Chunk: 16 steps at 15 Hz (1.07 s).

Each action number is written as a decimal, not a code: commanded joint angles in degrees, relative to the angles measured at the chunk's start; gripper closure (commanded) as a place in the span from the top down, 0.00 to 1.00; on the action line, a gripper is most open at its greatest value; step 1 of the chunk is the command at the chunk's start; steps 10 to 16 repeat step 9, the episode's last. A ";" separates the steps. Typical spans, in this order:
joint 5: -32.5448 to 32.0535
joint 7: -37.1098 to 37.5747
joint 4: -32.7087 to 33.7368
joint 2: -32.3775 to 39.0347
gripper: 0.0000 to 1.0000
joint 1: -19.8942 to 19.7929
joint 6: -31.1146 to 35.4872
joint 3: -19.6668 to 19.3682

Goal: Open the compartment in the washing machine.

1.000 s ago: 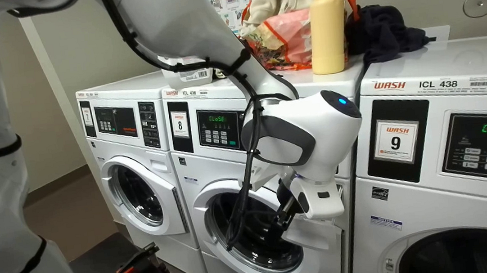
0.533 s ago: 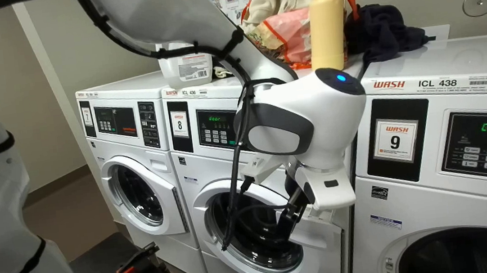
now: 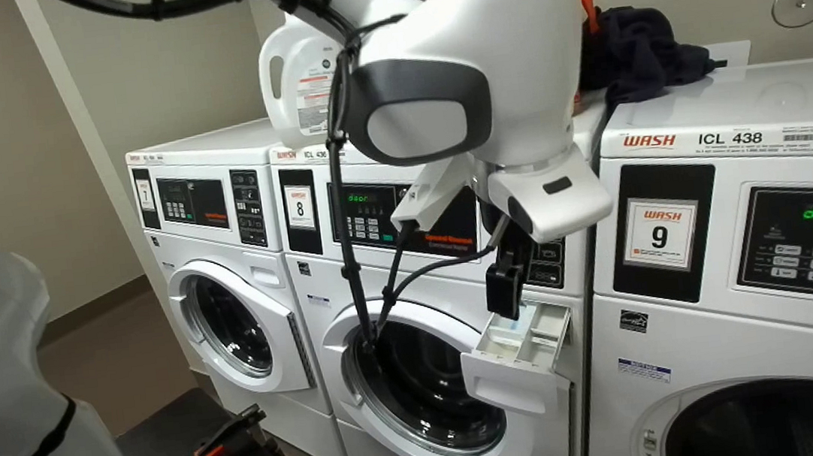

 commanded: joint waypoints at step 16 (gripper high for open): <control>-7.92 9.33 -3.89 -12.76 1.00 -1.62 2.05 7.05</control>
